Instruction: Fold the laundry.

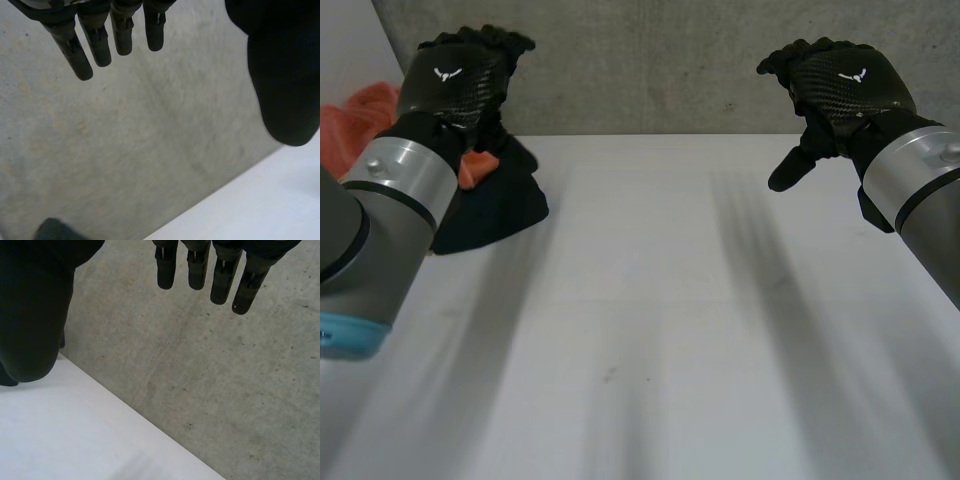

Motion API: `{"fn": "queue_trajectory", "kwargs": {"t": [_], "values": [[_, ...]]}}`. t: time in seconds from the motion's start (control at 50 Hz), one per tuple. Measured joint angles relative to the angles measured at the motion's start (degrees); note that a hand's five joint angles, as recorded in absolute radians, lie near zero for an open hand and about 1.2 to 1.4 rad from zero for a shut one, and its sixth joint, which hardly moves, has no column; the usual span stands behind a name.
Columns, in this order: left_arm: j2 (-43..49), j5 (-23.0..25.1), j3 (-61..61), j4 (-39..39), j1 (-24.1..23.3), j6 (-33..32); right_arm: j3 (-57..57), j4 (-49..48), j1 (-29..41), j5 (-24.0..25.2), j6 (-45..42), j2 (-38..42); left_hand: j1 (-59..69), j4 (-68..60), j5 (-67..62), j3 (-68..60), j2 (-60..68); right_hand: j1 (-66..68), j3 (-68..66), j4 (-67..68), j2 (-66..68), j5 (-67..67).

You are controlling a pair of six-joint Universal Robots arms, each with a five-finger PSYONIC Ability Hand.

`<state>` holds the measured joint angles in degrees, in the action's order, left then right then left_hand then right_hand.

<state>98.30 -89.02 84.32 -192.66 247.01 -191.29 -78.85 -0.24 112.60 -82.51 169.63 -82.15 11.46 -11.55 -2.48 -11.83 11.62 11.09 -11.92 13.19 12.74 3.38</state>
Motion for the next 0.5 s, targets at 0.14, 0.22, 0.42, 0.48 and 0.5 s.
{"fn": "queue_trajectory", "kwargs": {"t": [0.14, 0.22, 0.42, 0.48, 0.5], "values": [[8.2, 5.3, -2.0, -2.4, 10.7, -18.8, 0.0, 0.1, 0.1, 0.1, 0.0, 0.0, 0.0, 0.0, 0.0, 0.0, 0.0, 0.0, 0.0, 0.0, 0.0, 0.0], [14.2, 7.3, -4.5, -5.7, 16.3, -27.9, 0.0, 0.1, 0.2, 0.1, 0.0, 0.2, 0.0, 0.0, 0.0, 0.0, 0.0, 0.0, 0.0, 0.0, 0.0, 0.0], [31.9, 12.3, -17.1, -12.0, 26.4, -35.8, -0.2, 0.1, 0.7, 0.1, 0.0, 1.7, 1.4, -1.2, -0.8, -1.1, 1.1, 0.0, 0.0, 0.0, 0.0, 0.0], [36.0, 12.7, -20.9, -12.3, 27.2, -35.6, -0.5, 0.1, 0.7, 0.1, 0.0, 1.9, 5.0, -4.4, -3.8, -4.2, 4.4, 0.0, 0.0, 0.0, 0.0, 0.0], [37.1, 12.8, -22.0, -12.3, 27.4, -35.6, -0.6, 0.1, 0.7, 0.1, 0.0, 2.0, 11.0, -9.7, -8.9, -9.2, 9.5, 0.0, 0.0, 0.0, 0.0, 0.0]]}}
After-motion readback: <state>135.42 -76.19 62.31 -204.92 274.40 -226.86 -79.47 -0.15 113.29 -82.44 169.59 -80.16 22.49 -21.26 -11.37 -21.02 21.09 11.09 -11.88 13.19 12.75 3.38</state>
